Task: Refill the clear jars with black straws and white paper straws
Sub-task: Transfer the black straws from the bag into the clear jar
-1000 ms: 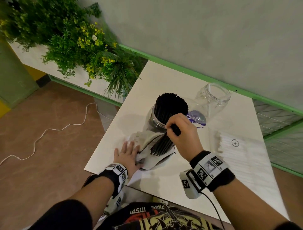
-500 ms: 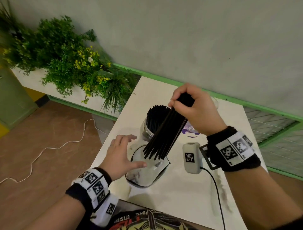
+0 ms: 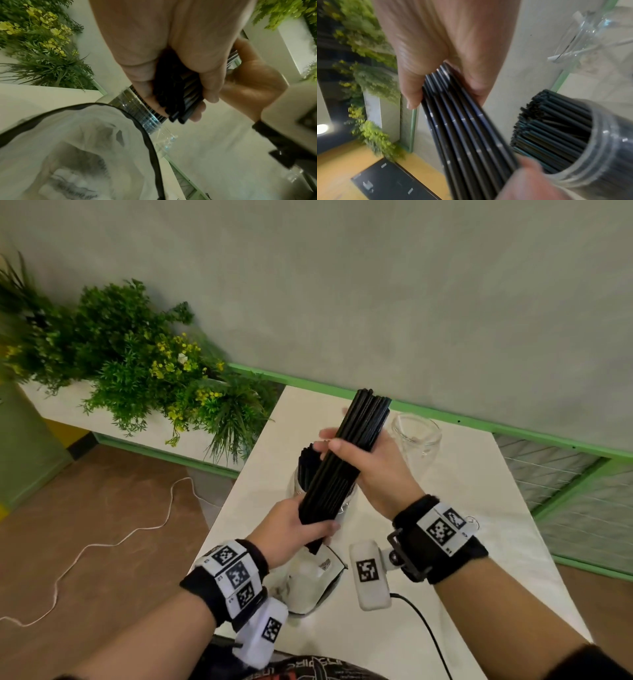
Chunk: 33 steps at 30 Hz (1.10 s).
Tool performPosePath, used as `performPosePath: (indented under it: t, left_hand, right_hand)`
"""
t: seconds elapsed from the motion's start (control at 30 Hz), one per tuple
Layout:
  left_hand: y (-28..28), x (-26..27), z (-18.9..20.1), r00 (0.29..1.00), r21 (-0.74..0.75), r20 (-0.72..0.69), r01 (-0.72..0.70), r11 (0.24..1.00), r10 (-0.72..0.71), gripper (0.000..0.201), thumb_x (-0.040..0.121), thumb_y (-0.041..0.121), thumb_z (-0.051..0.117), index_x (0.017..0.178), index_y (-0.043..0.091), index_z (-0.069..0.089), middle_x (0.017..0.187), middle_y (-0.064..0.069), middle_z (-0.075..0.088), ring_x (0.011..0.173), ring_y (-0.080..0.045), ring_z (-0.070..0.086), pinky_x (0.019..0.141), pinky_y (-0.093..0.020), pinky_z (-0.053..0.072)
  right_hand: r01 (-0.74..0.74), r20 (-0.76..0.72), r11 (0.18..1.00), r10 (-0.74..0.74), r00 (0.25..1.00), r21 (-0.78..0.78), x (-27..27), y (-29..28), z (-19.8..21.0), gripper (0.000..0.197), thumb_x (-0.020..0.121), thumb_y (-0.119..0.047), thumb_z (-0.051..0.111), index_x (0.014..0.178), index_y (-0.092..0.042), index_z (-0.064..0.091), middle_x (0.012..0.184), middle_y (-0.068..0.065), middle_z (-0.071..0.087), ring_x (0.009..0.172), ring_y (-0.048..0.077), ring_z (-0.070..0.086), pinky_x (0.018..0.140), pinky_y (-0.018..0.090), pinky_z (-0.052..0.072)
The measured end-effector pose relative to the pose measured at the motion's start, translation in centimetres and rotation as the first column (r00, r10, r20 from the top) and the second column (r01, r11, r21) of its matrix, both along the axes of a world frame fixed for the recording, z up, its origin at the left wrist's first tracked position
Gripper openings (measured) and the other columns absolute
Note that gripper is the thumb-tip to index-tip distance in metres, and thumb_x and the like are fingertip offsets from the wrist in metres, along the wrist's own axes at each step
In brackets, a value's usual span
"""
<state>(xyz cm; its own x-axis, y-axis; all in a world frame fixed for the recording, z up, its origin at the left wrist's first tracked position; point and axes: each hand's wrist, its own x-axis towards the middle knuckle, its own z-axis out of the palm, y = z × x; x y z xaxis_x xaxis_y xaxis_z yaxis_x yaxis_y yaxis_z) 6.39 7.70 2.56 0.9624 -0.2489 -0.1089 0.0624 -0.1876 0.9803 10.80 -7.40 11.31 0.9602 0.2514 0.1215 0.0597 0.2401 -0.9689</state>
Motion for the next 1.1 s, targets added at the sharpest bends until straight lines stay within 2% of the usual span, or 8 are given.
performPosePath:
  t: [0.1, 0.2, 0.33, 0.47, 0.53, 0.67, 0.8, 1.1]
  left_hand:
    - [0.3, 0.7, -0.1, 1.0, 0.035, 0.018, 0.001, 0.999, -0.001, 0.028, 0.076, 0.03, 0.079, 0.096, 0.016, 0.065, 0.081, -0.002, 0.073, 0.079, -0.015, 0.069, 0.073, -0.032, 0.056]
    - [0.8, 1.1, -0.1, 0.999, 0.079, 0.054, -0.011, 0.997, 0.007, 0.035, 0.074, 0.031, 0.082, 0.104, 0.03, 0.064, 0.097, 0.01, 0.072, 0.093, -0.001, 0.066, 0.081, -0.022, 0.05]
    - [2.3, 1.3, -0.8, 0.984, 0.204, 0.143, -0.135, 0.97, 0.107, 0.056, 0.076, 0.029, 0.08, 0.126, 0.028, 0.055, 0.126, 0.011, 0.059, 0.116, 0.0, 0.054, 0.1, -0.025, 0.042]
    - [2.3, 1.5, -1.6, 0.949, 0.545, 0.306, -0.108, 0.832, -0.078, 0.062, 0.086, 0.036, 0.068, 0.141, 0.026, 0.042, 0.147, 0.008, 0.039, 0.134, -0.011, 0.035, 0.109, -0.019, 0.023]
    - [1.9, 1.6, -2.1, 0.938, 0.676, 0.298, -0.076, 0.732, -0.177, 0.066, 0.088, 0.041, 0.063, 0.146, 0.025, 0.034, 0.154, 0.007, 0.027, 0.141, -0.015, 0.025, 0.113, -0.025, 0.021]
    - [1.5, 1.6, -2.9, 0.924, 0.799, 0.283, -0.079, 0.596, -0.257, 0.068, 0.092, 0.046, 0.053, 0.15, 0.026, 0.023, 0.159, 0.006, 0.013, 0.144, -0.015, 0.017, 0.115, -0.035, 0.026]
    - [1.9, 1.5, -3.5, 0.91, 0.812, 0.303, -0.092, 0.576, -0.283, 0.07, 0.092, 0.044, 0.053, 0.151, 0.029, 0.018, 0.16, 0.008, 0.007, 0.146, -0.015, 0.013, 0.117, -0.036, 0.021]
    - [1.9, 1.5, -5.4, 0.924, 0.847, 0.245, -0.057, 0.528, -0.293, 0.089, 0.087, 0.051, 0.056, 0.151, 0.035, -0.004, 0.158, 0.015, -0.02, 0.149, -0.015, 0.0, 0.121, -0.043, 0.009]
  right_hand:
    - [-0.056, 0.003, 0.998, 0.057, 0.998, -0.032, 0.1, -0.3, -0.3, 0.016, 0.087, 0.001, 0.062, 0.101, -0.005, 0.06, 0.093, 0.012, 0.069, 0.094, 0.031, 0.068, 0.082, 0.034, 0.055]
    - [-0.033, 0.038, 0.999, 0.035, 0.999, -0.039, 0.9, -0.9, 0.3, 0.01, 0.089, 0.002, 0.058, 0.095, -0.004, 0.063, 0.09, 0.009, 0.07, 0.094, 0.031, 0.067, 0.086, 0.039, 0.055]
    - [0.074, 0.1, 0.994, -0.066, 0.993, -0.079, 2.5, -2.5, 1.1, 0.01, 0.091, 0.0, 0.058, 0.095, -0.004, 0.066, 0.09, 0.009, 0.071, 0.097, 0.03, 0.067, 0.091, 0.042, 0.054]
    - [0.142, 0.104, 0.985, -0.132, 0.986, -0.097, 4.0, -2.6, 0.5, 0.009, 0.091, -0.003, 0.06, 0.098, -0.002, 0.066, 0.094, 0.012, 0.071, 0.099, 0.03, 0.068, 0.085, 0.039, 0.055]
    - [0.156, 0.122, 0.98, -0.141, 0.982, -0.124, 4.5, -2.2, -0.1, 0.011, 0.09, -0.004, 0.062, 0.1, -0.001, 0.066, 0.096, 0.014, 0.072, 0.099, 0.029, 0.068, 0.085, 0.04, 0.055]
    - [0.15, 0.162, 0.974, -0.123, 0.979, -0.167, 5.2, -1.7, -0.7, 0.012, 0.088, -0.001, 0.063, 0.099, 0.002, 0.065, 0.094, 0.011, 0.072, 0.099, 0.027, 0.068, 0.087, 0.039, 0.056]
    - [0.112, 0.172, 0.978, -0.081, 0.982, -0.174, 5.5, -1.2, -1.0, 0.01, 0.086, 0.003, 0.064, 0.096, 0.002, 0.065, 0.092, 0.009, 0.07, 0.094, 0.024, 0.069, 0.083, 0.031, 0.056]
    - [0.122, 0.146, 0.918, -0.071, 0.987, -0.377, 5.8, -0.6, -6.1, 0.014, 0.083, -0.002, 0.07, 0.097, 0.0, 0.067, 0.094, 0.005, 0.073, 0.093, 0.016, 0.069, 0.092, 0.038, 0.053]
